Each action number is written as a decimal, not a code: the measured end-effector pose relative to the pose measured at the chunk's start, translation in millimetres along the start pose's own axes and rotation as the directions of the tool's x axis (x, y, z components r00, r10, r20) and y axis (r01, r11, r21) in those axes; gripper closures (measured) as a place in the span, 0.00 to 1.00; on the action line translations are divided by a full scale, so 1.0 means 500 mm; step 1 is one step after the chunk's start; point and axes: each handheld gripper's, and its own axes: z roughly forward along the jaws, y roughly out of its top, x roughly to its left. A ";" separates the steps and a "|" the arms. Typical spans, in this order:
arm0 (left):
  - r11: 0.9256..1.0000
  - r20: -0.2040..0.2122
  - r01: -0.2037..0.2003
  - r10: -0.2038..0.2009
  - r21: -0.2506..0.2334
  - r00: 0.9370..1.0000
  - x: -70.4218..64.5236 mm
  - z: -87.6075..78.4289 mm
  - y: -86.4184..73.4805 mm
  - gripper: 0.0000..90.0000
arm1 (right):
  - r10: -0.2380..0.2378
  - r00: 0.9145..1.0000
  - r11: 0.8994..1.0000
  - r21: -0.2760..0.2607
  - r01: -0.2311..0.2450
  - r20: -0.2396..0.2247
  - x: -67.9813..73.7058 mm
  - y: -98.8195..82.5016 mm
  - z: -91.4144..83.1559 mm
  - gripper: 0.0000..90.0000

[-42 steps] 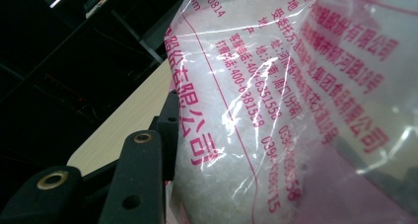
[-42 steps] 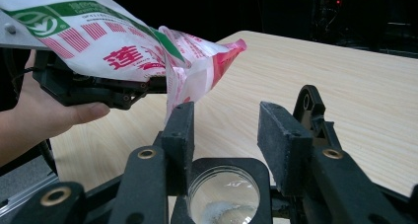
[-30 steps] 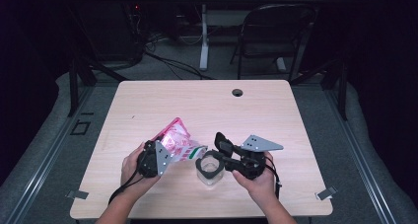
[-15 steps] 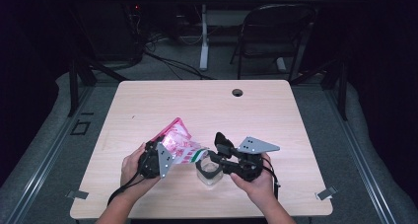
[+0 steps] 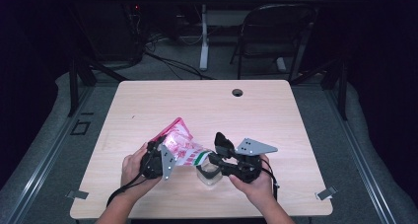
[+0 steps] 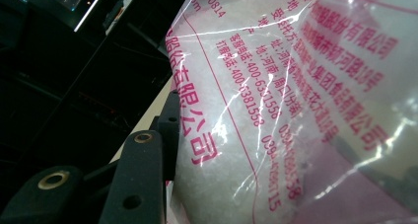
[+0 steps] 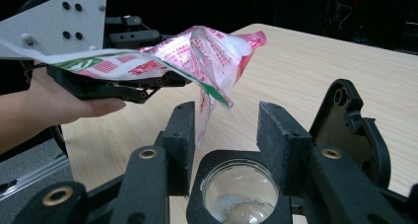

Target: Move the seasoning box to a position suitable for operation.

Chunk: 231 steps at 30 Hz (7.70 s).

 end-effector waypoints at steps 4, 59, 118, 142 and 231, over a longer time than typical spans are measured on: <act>1.000 0.000 -0.003 0.003 -0.001 1.000 -0.004 0.002 0.002 0.65 | 0.004 1.000 1.000 0.005 -0.004 0.004 -0.001 -0.002 0.001 0.65; 0.969 -0.136 -0.245 0.238 -0.039 0.962 -0.020 -0.004 0.029 0.66 | -0.041 0.998 0.998 0.042 0.039 0.043 0.007 -0.016 -0.007 0.65; 0.926 -0.169 -0.376 0.374 0.021 0.912 -0.054 -0.005 0.039 0.67 | -0.073 0.997 0.994 0.085 0.070 0.031 0.016 -0.017 -0.009 1.00; 0.883 -0.230 -0.467 0.463 0.040 0.856 -0.063 -0.009 0.045 0.68 | -0.029 0.998 0.992 0.125 0.022 0.053 0.004 -0.029 -0.004 1.00; 0.795 -0.266 -0.602 0.596 0.067 0.758 -0.063 -0.023 0.073 0.67 | -0.010 0.997 0.985 0.172 -0.003 0.073 -0.009 -0.061 0.002 1.00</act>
